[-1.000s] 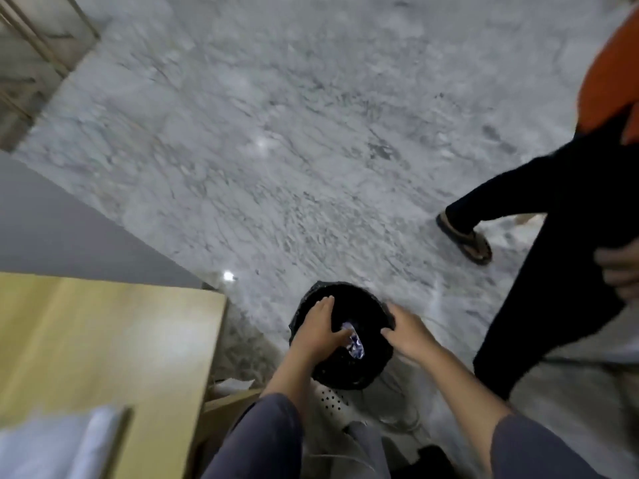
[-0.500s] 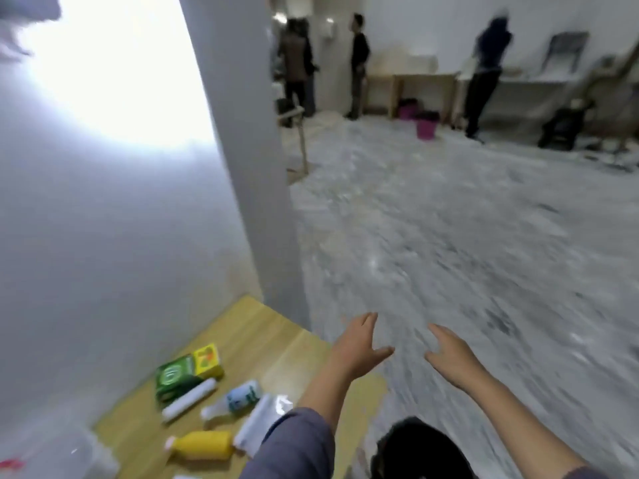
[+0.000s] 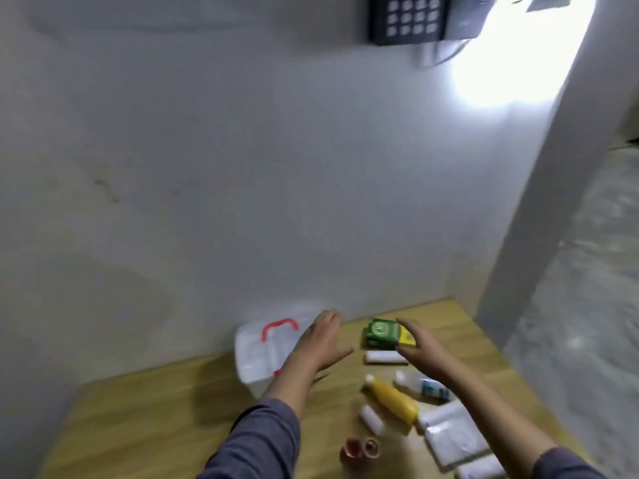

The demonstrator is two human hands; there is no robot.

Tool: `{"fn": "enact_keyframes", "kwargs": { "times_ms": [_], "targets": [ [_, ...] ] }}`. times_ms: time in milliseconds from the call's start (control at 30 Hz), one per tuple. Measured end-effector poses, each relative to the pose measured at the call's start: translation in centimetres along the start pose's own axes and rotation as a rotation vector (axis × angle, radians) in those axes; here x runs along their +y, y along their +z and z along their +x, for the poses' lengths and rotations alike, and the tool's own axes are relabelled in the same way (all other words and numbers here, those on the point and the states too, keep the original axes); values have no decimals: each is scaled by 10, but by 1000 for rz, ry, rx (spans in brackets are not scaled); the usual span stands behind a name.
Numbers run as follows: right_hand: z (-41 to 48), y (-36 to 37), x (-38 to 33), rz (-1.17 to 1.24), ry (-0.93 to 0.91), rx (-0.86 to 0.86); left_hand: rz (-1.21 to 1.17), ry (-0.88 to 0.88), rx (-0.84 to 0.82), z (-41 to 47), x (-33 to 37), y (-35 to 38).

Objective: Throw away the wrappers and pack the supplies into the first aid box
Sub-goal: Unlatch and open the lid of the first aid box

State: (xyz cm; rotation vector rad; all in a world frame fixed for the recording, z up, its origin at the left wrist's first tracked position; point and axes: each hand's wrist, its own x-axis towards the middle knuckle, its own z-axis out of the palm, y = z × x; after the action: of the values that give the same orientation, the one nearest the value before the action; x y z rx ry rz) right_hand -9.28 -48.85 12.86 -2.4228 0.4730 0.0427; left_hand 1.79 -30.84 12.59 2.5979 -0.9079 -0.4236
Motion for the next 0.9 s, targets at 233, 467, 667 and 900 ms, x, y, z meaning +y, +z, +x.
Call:
{"fn": "enact_keyframes", "kwargs": {
  "times_ms": [233, 467, 667, 900],
  "targets": [
    [38, 93, -64, -115, -316, -134, -82, -231, 91, -58, -118, -4],
    [69, 164, -50, -483, -687, 74, -171, -210, 220, -73, -175, 46],
    [93, 192, -23, -602, -849, 362, -206, -66, 558, -60, -196, 92],
    [96, 200, -21, -579, -895, 530, -166, 29, 869, -40, -202, 115]
  ]
}}
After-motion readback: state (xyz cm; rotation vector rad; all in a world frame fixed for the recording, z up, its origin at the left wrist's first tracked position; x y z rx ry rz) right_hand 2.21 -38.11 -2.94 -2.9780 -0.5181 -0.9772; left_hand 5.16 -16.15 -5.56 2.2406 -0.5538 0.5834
